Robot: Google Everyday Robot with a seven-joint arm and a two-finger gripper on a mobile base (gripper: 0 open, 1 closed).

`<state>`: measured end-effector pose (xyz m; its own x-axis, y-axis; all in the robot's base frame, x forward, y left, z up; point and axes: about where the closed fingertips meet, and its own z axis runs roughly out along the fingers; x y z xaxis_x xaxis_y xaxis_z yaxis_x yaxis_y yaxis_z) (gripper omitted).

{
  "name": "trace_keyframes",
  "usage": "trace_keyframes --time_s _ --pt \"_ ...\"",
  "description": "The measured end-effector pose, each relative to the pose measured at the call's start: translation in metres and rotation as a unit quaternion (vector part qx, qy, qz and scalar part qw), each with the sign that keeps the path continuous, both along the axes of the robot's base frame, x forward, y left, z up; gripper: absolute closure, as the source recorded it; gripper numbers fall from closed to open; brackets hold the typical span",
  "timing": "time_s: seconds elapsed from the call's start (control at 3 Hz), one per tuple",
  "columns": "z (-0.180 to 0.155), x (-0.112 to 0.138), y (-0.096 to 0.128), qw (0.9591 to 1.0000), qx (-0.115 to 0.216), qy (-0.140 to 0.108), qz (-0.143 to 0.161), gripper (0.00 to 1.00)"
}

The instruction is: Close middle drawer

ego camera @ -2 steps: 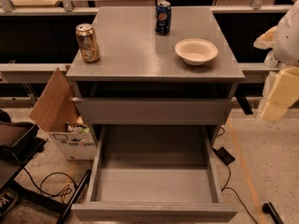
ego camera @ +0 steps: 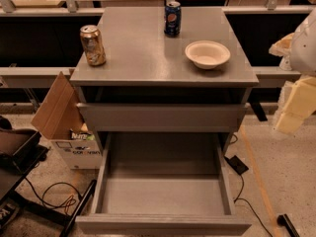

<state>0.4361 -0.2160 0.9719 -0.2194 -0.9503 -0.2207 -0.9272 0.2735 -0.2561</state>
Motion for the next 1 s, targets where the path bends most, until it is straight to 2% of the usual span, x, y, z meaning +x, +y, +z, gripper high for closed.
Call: trace_keyframes --time_s 0.33,0.67,1.0 --pt "-0.032 -0.013 0.003 0.9998 0.022 -0.002 -0.002 0.0" --pt "-0.087 -0.033 -0.002 0.9989 0.039 -0.007 -0.026 0.0" --pt "-0.157 -0.05 -0.011 0.9982 0.033 -0.005 -0.049 0.0"
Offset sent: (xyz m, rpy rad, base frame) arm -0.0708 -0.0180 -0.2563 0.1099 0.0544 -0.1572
